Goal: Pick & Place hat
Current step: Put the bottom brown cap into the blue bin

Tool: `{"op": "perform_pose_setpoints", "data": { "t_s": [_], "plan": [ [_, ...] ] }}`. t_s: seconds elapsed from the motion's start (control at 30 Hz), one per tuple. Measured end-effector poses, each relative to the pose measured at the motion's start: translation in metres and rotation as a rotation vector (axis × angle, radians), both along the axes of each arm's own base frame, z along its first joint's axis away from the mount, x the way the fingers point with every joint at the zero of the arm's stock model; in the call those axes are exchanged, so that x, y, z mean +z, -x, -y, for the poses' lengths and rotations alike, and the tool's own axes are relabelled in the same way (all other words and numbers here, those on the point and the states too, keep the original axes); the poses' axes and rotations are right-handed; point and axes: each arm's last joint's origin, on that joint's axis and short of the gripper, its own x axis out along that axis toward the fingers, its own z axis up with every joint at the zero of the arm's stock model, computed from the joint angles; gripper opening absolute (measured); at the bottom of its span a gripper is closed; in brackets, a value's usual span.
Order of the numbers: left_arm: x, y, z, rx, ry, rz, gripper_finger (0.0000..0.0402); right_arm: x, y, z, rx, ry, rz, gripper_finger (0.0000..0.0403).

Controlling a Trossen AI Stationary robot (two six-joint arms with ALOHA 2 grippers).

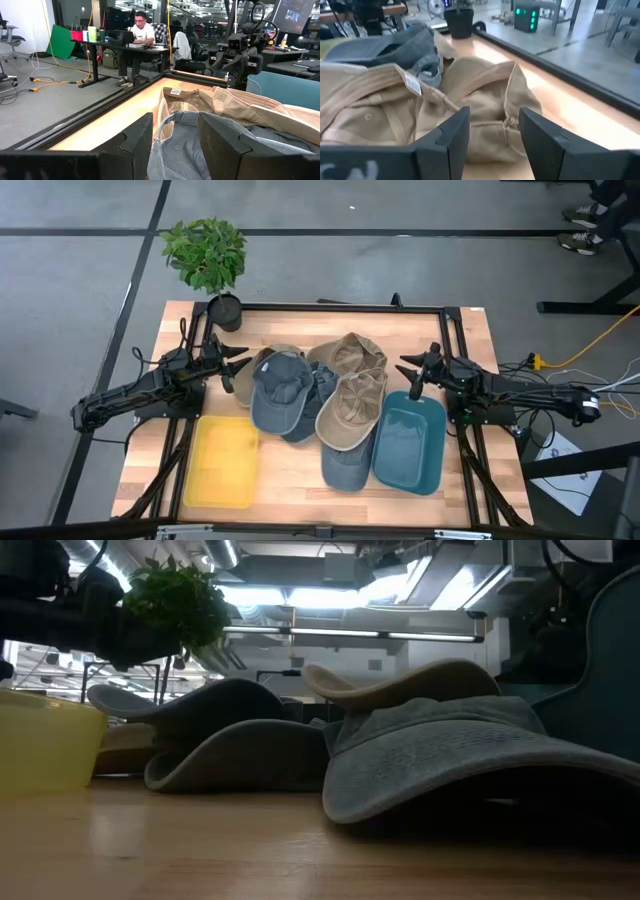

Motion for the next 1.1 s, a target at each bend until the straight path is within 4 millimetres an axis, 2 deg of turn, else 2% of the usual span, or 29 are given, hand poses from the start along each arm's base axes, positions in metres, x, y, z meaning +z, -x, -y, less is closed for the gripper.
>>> {"op": "perform_pose_setpoints", "data": {
  "t_s": [0.1,0.17,0.33,0.53,0.67,0.8,1.1],
  "plan": [
    [0.000,0.000,0.000,0.001,0.000,0.000,0.0149,0.003,-0.001,0.000,0.002,0.002,-0.012,0.0170],
    [0.000,0.000,0.000,0.001,0.000,0.000,0.0148,0.016,-0.002,0.000,0.005,0.003,0.006,0.0170],
    [0.000,0.000,0.000,0.001,0.000,0.000,0.0151,0.065,-0.007,-0.001,0.022,-0.002,-0.022,0.0170],
    [0.000,0.000,0.000,0.001,0.000,0.000,0.0152,0.132,-0.023,-0.003,0.055,-0.027,-0.164,0.0170],
    [0.000,0.000,0.000,0.001,0.000,0.000,0.0149,0.169,-0.047,-0.003,0.079,-0.035,-0.226,0.0170],
    [0.000,0.000,0.000,0.001,0.000,0.000,0.0148,0.201,-0.081,-0.006,0.118,-0.031,-0.228,0.0170],
    [0.000,0.000,0.000,0.001,0.000,0.000,0.0152,0.254,-0.164,-0.030,0.233,-0.017,-0.216,0.0170]
  ]
}}
